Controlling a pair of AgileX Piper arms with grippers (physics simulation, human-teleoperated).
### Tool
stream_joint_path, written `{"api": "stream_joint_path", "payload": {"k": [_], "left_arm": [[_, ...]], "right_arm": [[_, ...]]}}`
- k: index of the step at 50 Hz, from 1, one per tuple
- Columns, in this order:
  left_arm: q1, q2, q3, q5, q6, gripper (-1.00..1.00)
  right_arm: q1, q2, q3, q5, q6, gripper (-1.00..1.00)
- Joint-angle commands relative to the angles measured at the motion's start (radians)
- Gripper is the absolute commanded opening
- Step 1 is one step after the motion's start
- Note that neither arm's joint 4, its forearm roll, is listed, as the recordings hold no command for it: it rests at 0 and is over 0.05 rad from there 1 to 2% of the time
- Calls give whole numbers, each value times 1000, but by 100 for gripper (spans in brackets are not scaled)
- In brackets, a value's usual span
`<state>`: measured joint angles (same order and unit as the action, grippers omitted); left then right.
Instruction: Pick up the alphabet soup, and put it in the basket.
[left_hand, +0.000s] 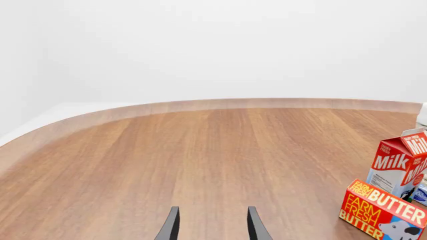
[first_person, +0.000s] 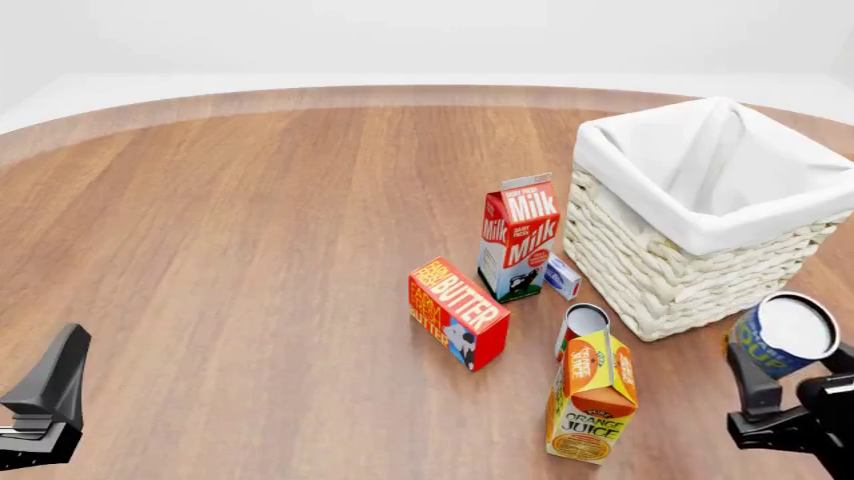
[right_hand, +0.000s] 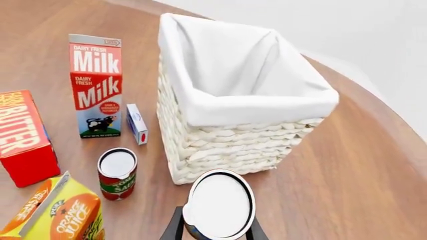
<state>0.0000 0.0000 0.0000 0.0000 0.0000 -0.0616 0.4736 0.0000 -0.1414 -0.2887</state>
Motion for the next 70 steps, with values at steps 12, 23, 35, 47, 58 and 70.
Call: {"api": "stream_joint_path", "payload": {"k": [12,23,35,47,58,70], "left_arm": [[0,0,0,0,0,100],[0,0,0,0,0,100],[0,0,0,0,0,100],[0,0,0,0,0,100],[0,0,0,0,0,100],[0,0,0,0,0,100]], "right_arm": [[16,-205,-12,104,-1,-100],[21,-212,-69,125,-15,-100],[37,-194,-145,145,-39,-100],[42,-203,-223,196,-53,-100],[47,-163,-281,193,-65,-100],[58,-115,-345,186,-87,-100]]}}
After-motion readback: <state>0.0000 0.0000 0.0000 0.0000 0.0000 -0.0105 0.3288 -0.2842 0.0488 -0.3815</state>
